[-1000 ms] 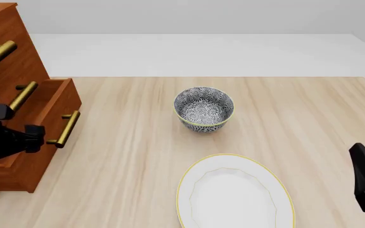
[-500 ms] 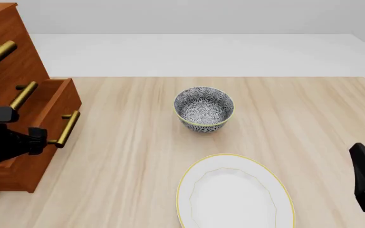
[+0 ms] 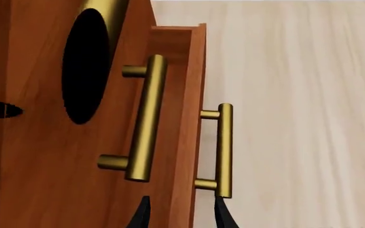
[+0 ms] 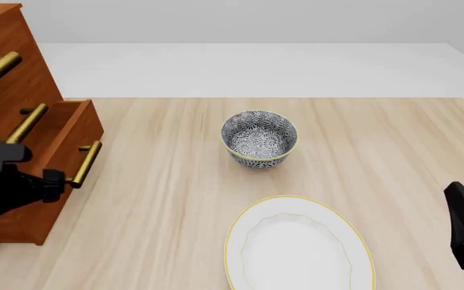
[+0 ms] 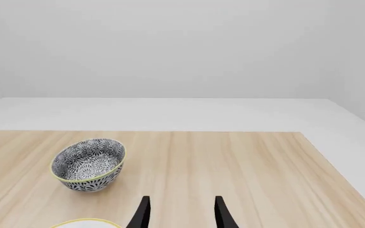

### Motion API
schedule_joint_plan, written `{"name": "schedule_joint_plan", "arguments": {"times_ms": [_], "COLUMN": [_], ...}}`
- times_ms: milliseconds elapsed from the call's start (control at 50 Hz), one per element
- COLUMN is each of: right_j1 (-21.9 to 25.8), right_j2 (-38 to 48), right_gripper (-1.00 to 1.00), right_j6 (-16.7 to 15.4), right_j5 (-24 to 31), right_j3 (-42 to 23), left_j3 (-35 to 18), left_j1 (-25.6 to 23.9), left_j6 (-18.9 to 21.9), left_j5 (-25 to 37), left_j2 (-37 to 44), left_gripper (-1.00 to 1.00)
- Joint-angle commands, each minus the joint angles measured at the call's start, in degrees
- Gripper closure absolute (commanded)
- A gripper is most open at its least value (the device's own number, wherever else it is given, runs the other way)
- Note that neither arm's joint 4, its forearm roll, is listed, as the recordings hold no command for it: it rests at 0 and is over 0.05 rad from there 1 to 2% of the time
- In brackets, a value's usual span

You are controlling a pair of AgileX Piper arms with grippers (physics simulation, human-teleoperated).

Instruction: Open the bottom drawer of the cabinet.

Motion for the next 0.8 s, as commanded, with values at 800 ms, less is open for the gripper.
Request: {"name": "schedule_joint_plan", "arguments": {"times_ms": [800], "right_j1": [-0.01], "right_j2": [0.0], "right_gripper": [-1.0], "right_j6": [0.01], "right_j5": [0.0], "right_j3": [0.0], "left_j3": [-0.53], "left_j1": [-3.7], "left_j6": [-1.32], "left_j5": [-2.29], "left_j2": [10.09], "left_gripper": [-1.0]}}
